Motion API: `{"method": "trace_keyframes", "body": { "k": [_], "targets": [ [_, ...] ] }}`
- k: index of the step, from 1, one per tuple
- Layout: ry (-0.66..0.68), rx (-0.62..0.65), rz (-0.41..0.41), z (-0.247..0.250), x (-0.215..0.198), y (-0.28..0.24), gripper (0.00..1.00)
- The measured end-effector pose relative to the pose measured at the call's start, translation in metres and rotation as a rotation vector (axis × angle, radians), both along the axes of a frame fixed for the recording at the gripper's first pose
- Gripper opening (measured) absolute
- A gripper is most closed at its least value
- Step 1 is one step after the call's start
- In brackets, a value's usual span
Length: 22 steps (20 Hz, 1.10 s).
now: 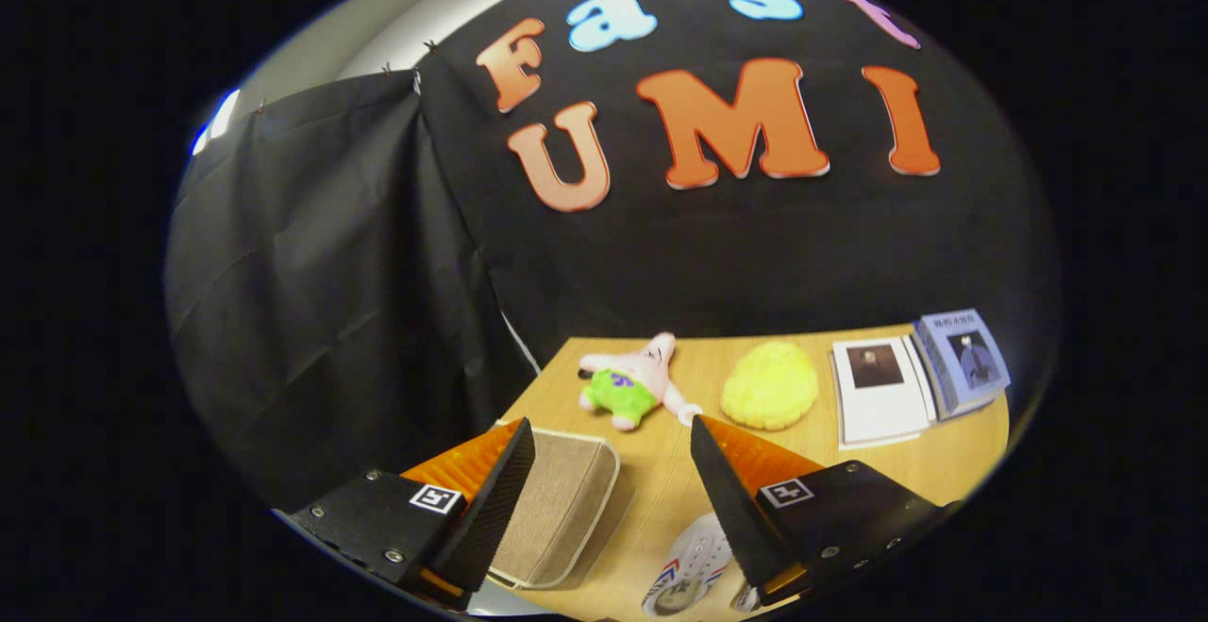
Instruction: Open the storage box then place both shoes into the box .Put the left shoe in first, then the right shoe, with the right side of both shoes facing outward in a uniform manner.
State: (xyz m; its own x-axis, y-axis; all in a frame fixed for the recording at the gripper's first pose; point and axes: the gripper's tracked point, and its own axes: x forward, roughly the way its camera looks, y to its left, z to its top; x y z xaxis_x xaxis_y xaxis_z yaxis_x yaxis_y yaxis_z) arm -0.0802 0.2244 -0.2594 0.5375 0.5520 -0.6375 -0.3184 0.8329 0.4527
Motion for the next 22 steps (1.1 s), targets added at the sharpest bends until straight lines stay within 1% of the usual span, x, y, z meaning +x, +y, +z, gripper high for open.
{"method": "trace_keyframes", "body": {
  "k": [3,6,9,12,15,19,22],
  "targets": [
    [0.115,0.028,0.061,-0.033,-0.021,0.021,0.98],
    [0.236,0.093,0.116,-0.067,-0.046,0.041,0.98],
    [0.379,0.173,0.139,-0.104,-0.070,0.061,0.98],
    [0.487,0.253,0.160,-0.128,-0.091,0.078,0.98],
    [0.553,0.260,0.178,-0.146,-0.103,0.083,0.98],
    [0.629,0.347,0.170,-0.150,-0.107,0.096,0.97],
    [0.664,0.398,0.190,-0.152,-0.112,0.107,0.97]
  ]
}}
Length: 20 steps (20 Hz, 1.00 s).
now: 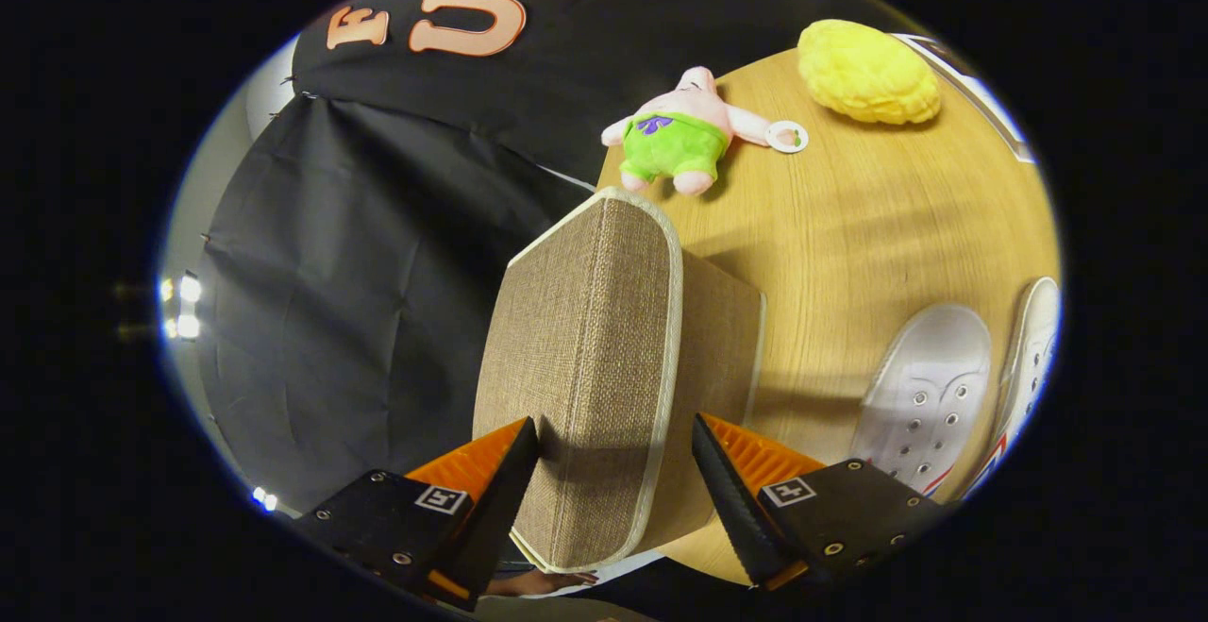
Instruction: Open the storage box then place both shoes into the box .Put the left shoe in first, then the right shoe, with the right side of both shoes facing outward in a uniform manner.
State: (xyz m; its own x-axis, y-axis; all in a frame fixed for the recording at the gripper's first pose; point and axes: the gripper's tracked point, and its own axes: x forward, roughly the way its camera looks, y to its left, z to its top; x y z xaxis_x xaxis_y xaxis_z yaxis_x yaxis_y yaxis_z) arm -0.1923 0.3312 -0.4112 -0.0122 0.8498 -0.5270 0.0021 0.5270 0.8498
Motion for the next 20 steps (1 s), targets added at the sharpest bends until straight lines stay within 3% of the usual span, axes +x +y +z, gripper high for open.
{"method": "trace_keyframes", "body": {
  "k": [6,12,14,20],
  "targets": [
    [0.050,0.076,-0.015,0.023,-0.003,0.002,0.94],
    [0.026,0.142,-0.068,0.064,0.013,-0.011,0.63],
    [0.029,0.179,-0.078,0.081,0.018,-0.005,0.48],
    [-0.047,0.283,-0.049,0.148,0.033,0.030,0.22]
  ]
}}
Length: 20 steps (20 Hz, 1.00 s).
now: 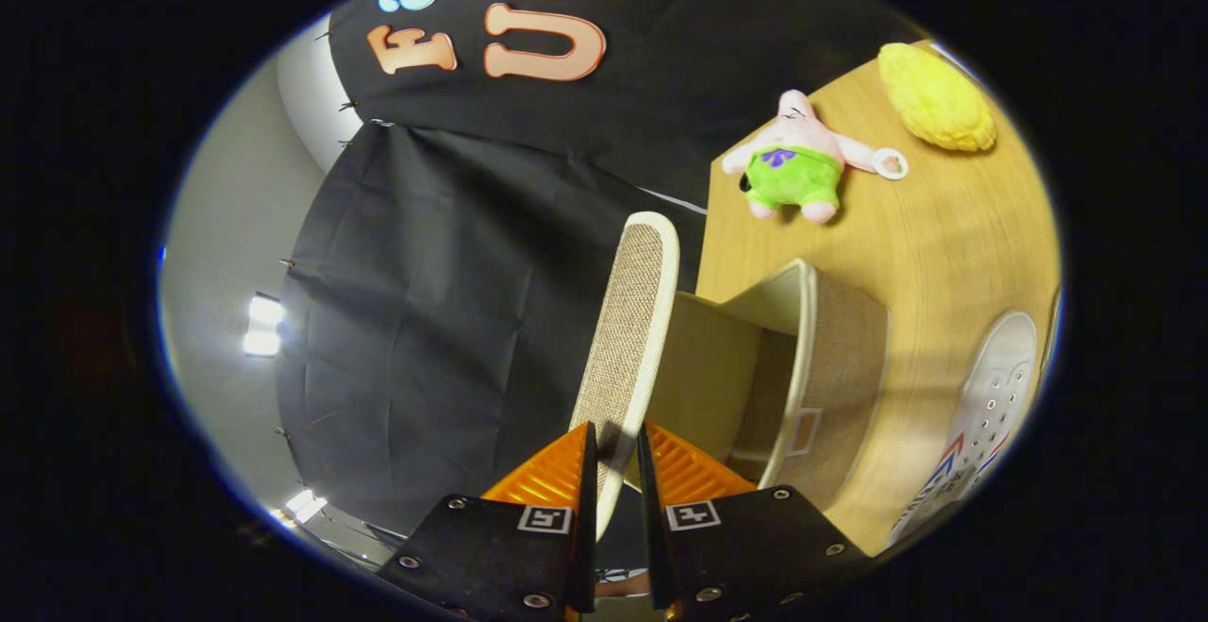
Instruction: Open the storage box then place both shoes into the box .Put the left shoe in first, then the right shoe, with the right side of both shoes facing outward in a uniform manner.
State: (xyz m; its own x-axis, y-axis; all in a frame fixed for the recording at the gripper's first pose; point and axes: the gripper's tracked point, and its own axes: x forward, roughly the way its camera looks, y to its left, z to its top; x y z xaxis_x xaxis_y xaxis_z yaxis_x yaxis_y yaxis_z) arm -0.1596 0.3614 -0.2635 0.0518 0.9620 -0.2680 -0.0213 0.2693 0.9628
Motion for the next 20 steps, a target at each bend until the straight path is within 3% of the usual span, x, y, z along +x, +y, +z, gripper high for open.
{"method": "trace_keyframes", "body": {
  "k": [9,13,16,18,19,20],
  "targets": [
    [-0.072,0.047,0.114,0.058,-0.010,0.101,0.09],
    [-0.066,-0.042,0.163,0.052,-0.016,0.156,0.09],
    [-0.043,-0.070,0.135,0.048,-0.016,0.185,0.09],
    [-0.060,-0.070,0.141,0.048,-0.020,0.203,0.27],
    [-0.089,-0.078,0.138,0.048,-0.018,0.202,0.53],
    [-0.116,-0.089,0.135,0.048,-0.017,0.199,0.64]
  ]
}}
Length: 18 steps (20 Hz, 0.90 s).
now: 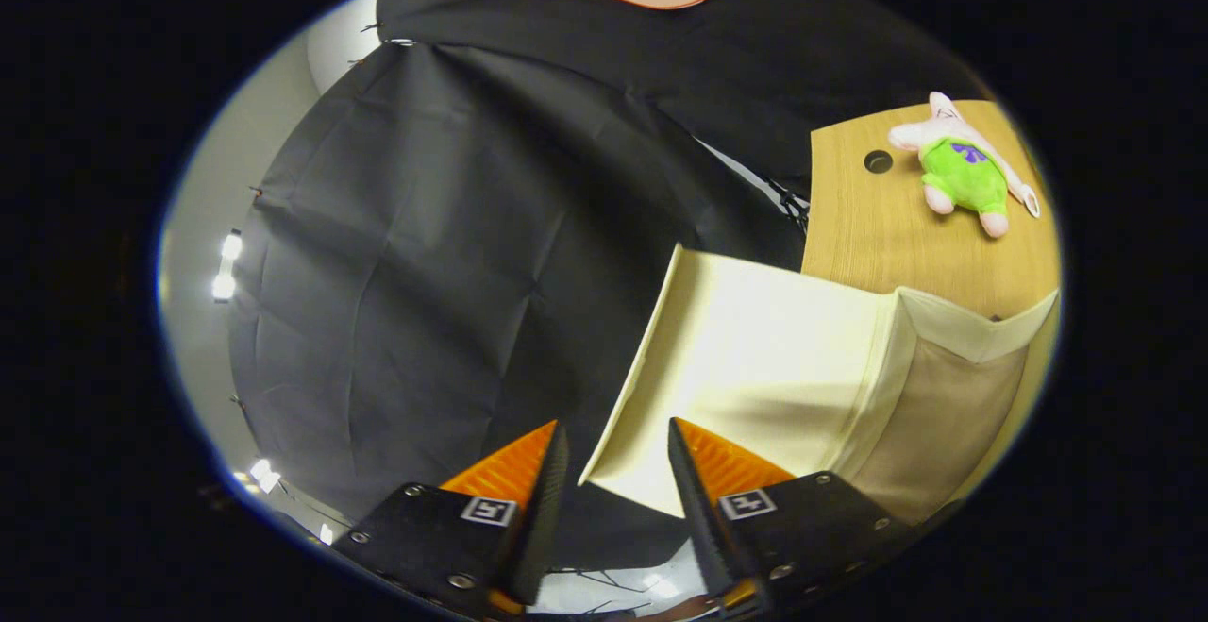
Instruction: Open the storage box then place both shoes into the box .Put the left shoe in first, then the right shoe, with the right side of both shoes facing outward in a uniform manner.
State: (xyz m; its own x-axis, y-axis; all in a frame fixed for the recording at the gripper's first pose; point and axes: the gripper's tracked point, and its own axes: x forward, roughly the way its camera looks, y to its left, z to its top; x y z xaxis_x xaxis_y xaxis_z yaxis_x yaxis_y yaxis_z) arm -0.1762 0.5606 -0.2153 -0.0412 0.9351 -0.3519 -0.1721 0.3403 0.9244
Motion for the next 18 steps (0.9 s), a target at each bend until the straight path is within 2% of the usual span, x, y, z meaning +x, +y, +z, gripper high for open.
{"method": "trace_keyframes", "body": {
  "k": [1,3,5,10,15,18],
  "targets": [
    [-0.020,-0.009,0.002,-0.004,-0.002,-0.004,0.80],
    [-0.064,-0.061,-0.010,-0.017,0.003,-0.025,0.90],
    [-0.119,-0.127,-0.045,-0.033,0.015,-0.051,0.95],
    [-0.227,-0.313,-0.122,-0.087,0.035,-0.149,0.96],
    [-0.219,-0.532,-0.177,-0.159,0.037,-0.258,0.96],
    [-0.161,-0.683,-0.193,-0.212,0.010,-0.324,0.96]
  ]
}}
